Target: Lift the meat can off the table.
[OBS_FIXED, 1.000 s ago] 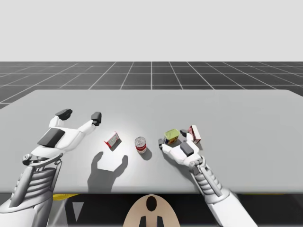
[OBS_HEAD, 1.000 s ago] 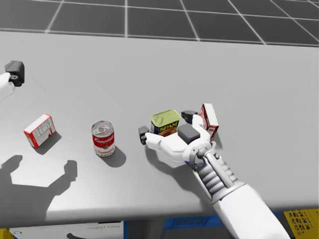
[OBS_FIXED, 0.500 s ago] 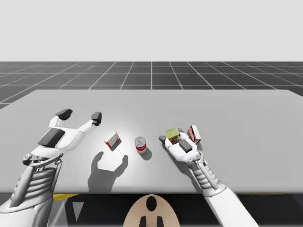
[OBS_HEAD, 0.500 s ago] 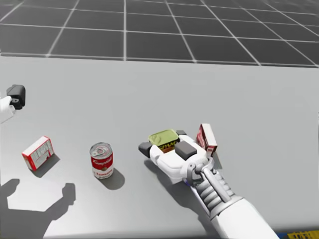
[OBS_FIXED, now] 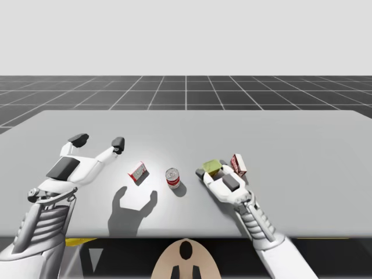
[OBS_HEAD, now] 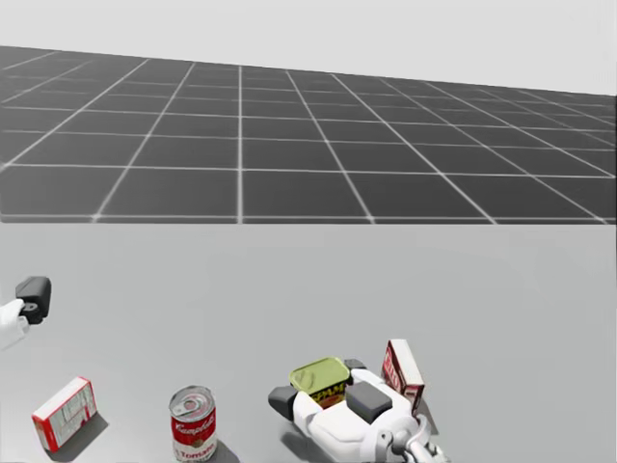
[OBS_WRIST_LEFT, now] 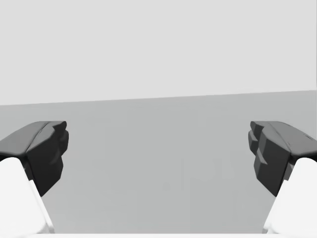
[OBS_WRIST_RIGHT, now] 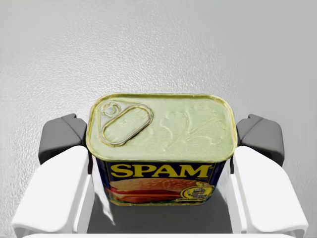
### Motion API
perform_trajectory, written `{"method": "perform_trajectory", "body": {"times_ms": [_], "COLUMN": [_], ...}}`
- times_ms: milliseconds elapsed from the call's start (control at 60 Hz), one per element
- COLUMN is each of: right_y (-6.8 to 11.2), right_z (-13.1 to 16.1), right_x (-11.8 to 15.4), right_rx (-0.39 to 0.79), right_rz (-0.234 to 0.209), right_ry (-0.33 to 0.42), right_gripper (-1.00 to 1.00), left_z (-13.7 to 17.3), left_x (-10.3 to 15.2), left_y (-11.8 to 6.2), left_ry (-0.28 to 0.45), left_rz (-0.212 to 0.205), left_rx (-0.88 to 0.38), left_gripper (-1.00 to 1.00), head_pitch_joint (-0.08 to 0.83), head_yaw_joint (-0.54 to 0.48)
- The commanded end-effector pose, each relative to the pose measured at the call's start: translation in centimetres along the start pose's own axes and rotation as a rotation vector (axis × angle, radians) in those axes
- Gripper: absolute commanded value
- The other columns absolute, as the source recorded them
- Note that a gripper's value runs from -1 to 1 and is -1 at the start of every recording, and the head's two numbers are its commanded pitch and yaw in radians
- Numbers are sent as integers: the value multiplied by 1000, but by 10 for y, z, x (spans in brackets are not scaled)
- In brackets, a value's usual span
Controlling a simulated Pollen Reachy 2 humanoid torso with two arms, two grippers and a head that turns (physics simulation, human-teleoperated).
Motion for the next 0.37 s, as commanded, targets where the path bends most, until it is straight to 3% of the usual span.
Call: {"method": "perform_trajectory", "body": {"times_ms": [17,183,367], "right_y": [13,9,-3], "right_z": [18,53,105], "right_x": [52,105,179], "right_rx": [22,-11,-87], "right_rz": [-21,6,49], "right_ry": [-159,-308,-546], "right_gripper": [1000,1000,1000], "left_z": [0,-1,-1], "left_x": [1,1,1], "left_y": [1,1,1], "left_ry": [-2,-3,-3], "left_rz": [2,4,3], "left_rx": [0,1,1], "left_gripper": [-1000,-1000,-1000], "head_pitch_joint": [309,309,307], "head_yaw_joint": [-155,-154,-148]}}
